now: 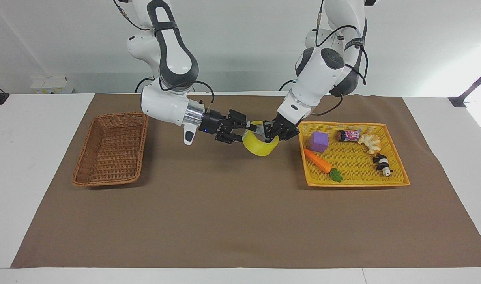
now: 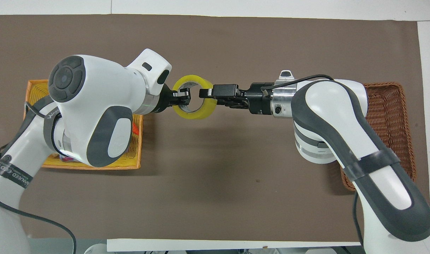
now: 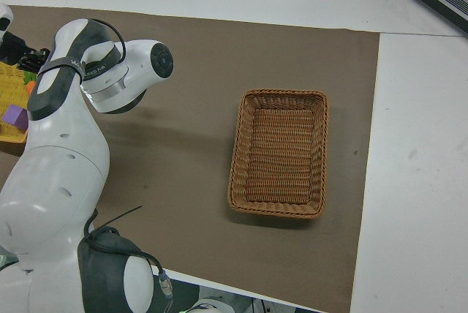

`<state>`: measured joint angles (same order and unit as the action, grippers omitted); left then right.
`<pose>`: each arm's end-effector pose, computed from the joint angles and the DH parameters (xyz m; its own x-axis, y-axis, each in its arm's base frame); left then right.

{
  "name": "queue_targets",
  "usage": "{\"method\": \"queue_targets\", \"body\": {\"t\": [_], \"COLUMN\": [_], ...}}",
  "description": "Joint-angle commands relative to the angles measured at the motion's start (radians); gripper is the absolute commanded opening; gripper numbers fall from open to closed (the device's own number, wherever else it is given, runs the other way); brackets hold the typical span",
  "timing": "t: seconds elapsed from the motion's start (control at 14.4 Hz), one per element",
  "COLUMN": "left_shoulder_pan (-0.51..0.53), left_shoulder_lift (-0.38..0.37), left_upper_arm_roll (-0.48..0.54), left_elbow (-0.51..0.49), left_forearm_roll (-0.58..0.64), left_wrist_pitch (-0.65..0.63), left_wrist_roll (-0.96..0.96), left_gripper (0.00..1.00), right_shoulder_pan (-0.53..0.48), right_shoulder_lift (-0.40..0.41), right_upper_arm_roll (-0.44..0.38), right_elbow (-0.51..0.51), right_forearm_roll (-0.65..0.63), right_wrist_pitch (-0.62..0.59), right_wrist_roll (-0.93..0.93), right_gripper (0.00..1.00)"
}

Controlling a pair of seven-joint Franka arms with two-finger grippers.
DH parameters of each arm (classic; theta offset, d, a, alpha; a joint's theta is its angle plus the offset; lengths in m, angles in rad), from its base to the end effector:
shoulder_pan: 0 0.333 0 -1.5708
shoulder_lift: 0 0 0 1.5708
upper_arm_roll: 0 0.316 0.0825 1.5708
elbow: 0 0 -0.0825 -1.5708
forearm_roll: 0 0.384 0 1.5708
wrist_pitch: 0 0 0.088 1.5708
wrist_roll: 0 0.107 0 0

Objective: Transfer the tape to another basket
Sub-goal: 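Close the right gripper on the tape roll rim beside the left gripper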

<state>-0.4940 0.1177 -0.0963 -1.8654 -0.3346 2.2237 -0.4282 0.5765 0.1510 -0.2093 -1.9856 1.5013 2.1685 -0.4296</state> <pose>0.5067 -0.3495 0.4779 0.9981 0.0233 0.0577 0.0004 -0.9295 0.3689 0.5519 0.2585 0.4239 0.9911 -0.1328 -0.0042 -0.0536 -0.3705 -0.9273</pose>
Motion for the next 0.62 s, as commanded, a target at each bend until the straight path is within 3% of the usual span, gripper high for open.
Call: {"method": "queue_targets", "body": {"t": [0.0, 0.07, 0.14, 0.56], "left_shoulder_pan": [-0.015, -0.017, -0.017, -0.015], "left_shoulder_lift": [-0.006, -0.006, -0.006, -0.006], "left_upper_arm_roll": [0.013, 0.013, 0.013, 0.012], "left_elbow": [0.005, 0.005, 0.003, 0.006], "left_forearm_roll": [0.003, 0.003, 0.003, 0.003], "left_wrist_pitch": [-0.006, -0.007, -0.007, -0.007], "left_wrist_roll": [0.008, 0.008, 0.008, 0.002], "left_gripper": [0.00, 0.00, 0.00, 0.00], "right_shoulder_pan": [-0.006, -0.007, -0.007, -0.009], "right_shoulder_lift": [0.010, 0.010, 0.010, 0.010], "right_upper_arm_roll": [-0.001, -0.001, -0.001, -0.001], "right_elbow": [0.014, 0.014, 0.014, 0.014], "right_forearm_roll": [0.005, 0.011, 0.014, 0.014], "right_wrist_pitch": [-0.004, -0.007, -0.006, -0.009], "right_wrist_roll": [-0.006, -0.004, -0.003, -0.004], "right_gripper": [0.52, 0.24, 0.03, 0.00]}}
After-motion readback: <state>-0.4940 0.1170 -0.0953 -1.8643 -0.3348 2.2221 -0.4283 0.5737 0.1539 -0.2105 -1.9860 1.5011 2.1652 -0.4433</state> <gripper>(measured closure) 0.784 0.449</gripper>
